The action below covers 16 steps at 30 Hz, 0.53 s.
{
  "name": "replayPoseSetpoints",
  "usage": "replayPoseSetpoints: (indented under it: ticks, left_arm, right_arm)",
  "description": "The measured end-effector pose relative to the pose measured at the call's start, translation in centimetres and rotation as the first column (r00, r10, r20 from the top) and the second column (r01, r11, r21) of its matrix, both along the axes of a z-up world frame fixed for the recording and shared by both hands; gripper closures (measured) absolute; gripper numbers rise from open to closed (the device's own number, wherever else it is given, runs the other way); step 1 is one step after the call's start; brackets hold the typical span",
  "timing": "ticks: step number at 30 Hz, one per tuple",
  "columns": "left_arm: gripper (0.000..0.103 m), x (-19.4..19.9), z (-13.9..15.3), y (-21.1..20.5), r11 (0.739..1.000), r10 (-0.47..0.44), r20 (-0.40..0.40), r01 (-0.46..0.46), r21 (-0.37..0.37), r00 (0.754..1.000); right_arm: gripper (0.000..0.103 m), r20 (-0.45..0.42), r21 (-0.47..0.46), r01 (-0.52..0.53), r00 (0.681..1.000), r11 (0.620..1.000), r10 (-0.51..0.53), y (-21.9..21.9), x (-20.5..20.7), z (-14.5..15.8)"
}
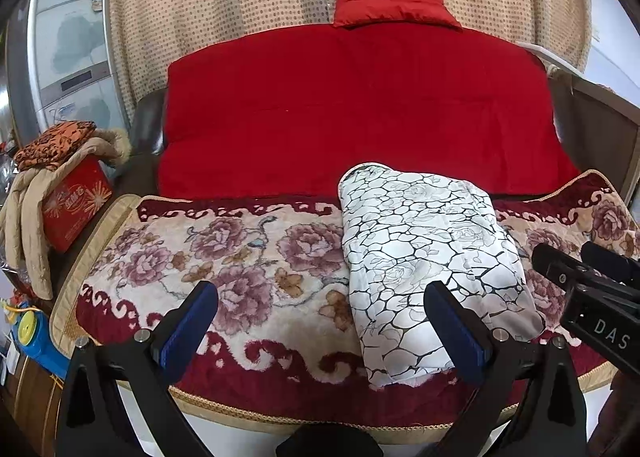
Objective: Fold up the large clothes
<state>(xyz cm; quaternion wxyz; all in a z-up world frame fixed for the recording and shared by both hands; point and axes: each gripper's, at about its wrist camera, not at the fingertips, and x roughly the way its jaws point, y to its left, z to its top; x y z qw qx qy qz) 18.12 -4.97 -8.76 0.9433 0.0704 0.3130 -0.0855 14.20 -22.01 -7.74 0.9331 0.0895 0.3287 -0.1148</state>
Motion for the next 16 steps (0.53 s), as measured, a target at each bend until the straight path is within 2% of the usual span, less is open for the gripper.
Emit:
replayPoseSetpoints:
  ticks: [11, 16]
  left_arm:
    - [0.001, 1.6, -0.7, -0.1, 1.0, -0.012, -0.013, 0.011, -0.009, 1.0]
    - [0.001, 4.5, -2.1, 0.5, 0.999, -0.029, -0.067, 0.026, -0.045, 0.997]
  right_arm:
    - [0.028, -0.009, -0.004, 0.006, 1.0, 1.0, -0.006, 0.2, 1.7, -0.5]
    - [0.028, -0.017, 0.027, 0.003, 1.0, 1.0, -0.003, -1.0, 2.9, -1.2]
